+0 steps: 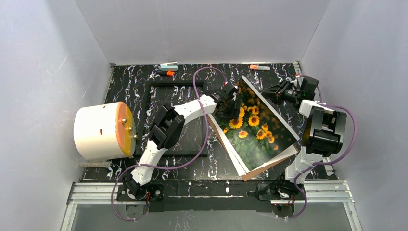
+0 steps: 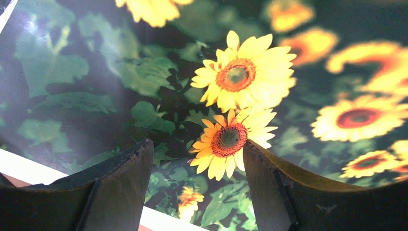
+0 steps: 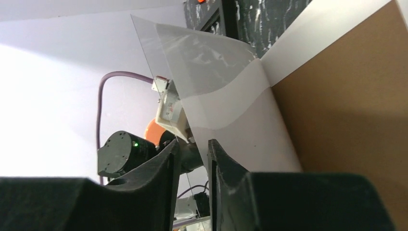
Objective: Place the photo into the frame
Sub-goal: Pick up the photo frame item at the center of the board.
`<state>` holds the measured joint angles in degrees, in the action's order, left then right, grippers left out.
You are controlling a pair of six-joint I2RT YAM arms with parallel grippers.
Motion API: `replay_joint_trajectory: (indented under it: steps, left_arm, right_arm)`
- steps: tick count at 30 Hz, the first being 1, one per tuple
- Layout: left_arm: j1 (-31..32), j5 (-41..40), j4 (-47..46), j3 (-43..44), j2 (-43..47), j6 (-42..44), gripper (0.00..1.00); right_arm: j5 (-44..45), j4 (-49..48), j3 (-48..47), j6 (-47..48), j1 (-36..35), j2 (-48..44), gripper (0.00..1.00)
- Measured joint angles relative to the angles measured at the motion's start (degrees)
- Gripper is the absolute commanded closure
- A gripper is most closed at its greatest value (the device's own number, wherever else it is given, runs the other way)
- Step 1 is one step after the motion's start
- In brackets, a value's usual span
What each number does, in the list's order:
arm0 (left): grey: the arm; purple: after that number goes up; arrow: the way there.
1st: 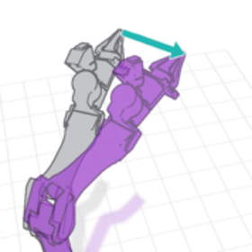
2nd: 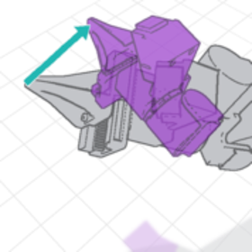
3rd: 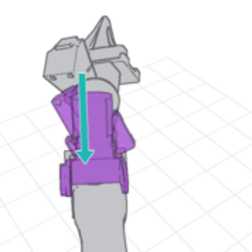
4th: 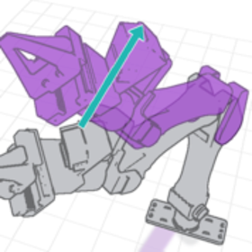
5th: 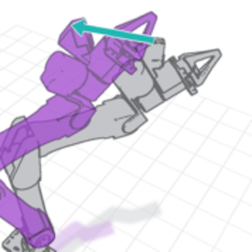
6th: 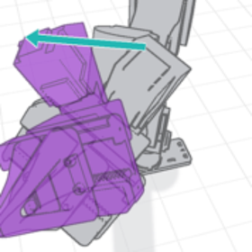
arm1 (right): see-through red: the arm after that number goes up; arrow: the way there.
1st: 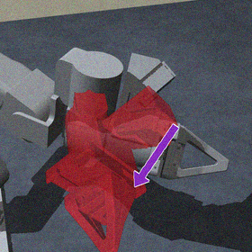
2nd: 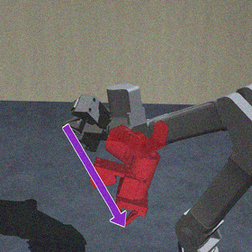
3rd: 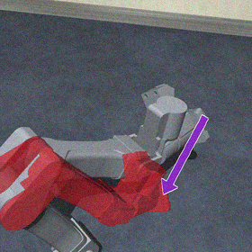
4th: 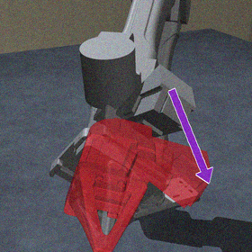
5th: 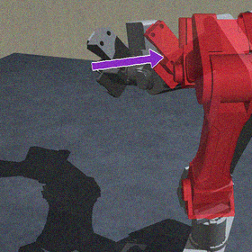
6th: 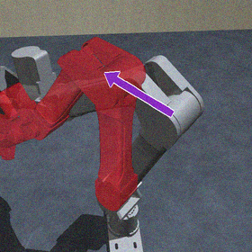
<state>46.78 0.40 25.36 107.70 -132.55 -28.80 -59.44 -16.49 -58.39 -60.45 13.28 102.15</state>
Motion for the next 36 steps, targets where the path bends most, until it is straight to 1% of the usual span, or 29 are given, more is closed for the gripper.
replay_joint_trajectory:
  steps: [4,9,10,12,16,19,23,26,31,36]
  left_arm:
    - [-0.02,0.04,-0.31,-0.33,0.11,0.0,0.33]
    - [-0.07,0.11,-0.46,-0.42,0.17,0.0,0.33]
    - [-0.07,0.15,-0.46,-0.42,0.17,0.0,0.33]
    - [-0.07,0.2,-0.46,-0.42,0.2,-0.02,0.33]
    - [-0.09,0.26,-0.46,-0.48,0.31,-0.02,0.29]
    - [-0.17,0.44,-0.44,-0.48,0.46,0.0,0.22]
    - [-1.01,1.09,0.81,-0.28,0.85,0.55,0.1]
    - [-2.34,2.4,2.62,0.35,1.07,1.03,0.04]
    - [-4.31,3.61,5.33,1.97,1.18,1.95,0.02]
    - [-4.76,3.91,6.71,1.99,2.64,2.16,0.02]
  right_arm:
    - [2.16,4.46,-0.79,4.17,0.04,-0.15,0.75]
    - [3.91,9.62,-2.4,10.62,0.17,-0.15,0.74]
    - [4.31,11.47,-3.17,13.07,0.15,-0.15,0.76]
    - [4.98,14.12,-4.44,17.0,0.15,-0.15,0.81]
    - [6.21,17.97,-6.27,25.31,0.09,-0.17,0.99]
    - [7.98,19.98,-7.19,30.32,-0.11,-0.44,0.99]
    - [10.73,22.69,-8.79,35.67,-0.63,-2.23,0.99]
    - [12.9,25.51,-12.22,39.15,-1.18,-3.89,0.99]
    - [18.67,28.46,-21.68,44.89,-2.49,-6.82,0.99]
    - [24.13,29.35,-28.24,48.87,-2.49,-12.02,0.99]
